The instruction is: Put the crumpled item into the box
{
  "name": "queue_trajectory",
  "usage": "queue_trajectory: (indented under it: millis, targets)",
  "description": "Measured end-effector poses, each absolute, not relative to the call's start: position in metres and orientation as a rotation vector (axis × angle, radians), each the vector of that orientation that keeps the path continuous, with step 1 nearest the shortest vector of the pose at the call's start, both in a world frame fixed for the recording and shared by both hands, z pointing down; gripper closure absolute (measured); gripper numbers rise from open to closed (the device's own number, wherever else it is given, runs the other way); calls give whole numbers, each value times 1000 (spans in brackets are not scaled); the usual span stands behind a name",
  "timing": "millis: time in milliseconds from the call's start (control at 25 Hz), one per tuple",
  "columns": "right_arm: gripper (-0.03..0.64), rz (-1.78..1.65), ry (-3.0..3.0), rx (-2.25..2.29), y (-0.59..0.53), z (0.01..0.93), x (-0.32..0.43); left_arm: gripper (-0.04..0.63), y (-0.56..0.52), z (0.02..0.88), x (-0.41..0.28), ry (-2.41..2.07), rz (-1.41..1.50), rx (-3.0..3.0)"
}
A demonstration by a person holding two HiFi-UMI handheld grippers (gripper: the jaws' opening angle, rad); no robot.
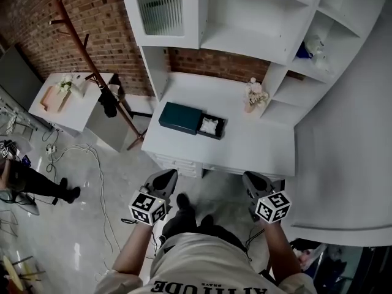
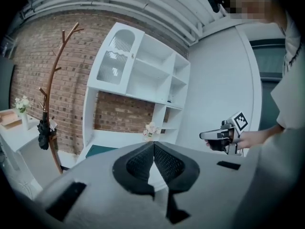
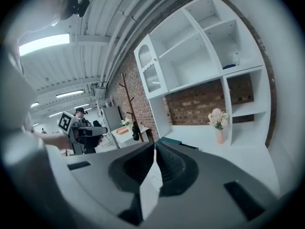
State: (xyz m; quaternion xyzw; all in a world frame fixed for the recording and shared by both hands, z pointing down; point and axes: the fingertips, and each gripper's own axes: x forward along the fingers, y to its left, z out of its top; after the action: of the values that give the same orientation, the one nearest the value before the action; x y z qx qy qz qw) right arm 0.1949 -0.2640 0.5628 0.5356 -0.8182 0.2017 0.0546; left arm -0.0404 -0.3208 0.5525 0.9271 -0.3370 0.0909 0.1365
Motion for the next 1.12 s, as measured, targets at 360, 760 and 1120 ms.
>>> queue_trajectory:
  millis: [360,760,1120]
  targets:
    - [580,481,-2479,1734,-240,531,176,571,-300,531,-73,-984,278,2749]
    - [583,396,-2489,1823,-242,504,144,569,-315,510,-121,-953,249,2759]
    - [583,413,-2454,1883,-246,499,136,569,-325,505,-131,-909,234,2769]
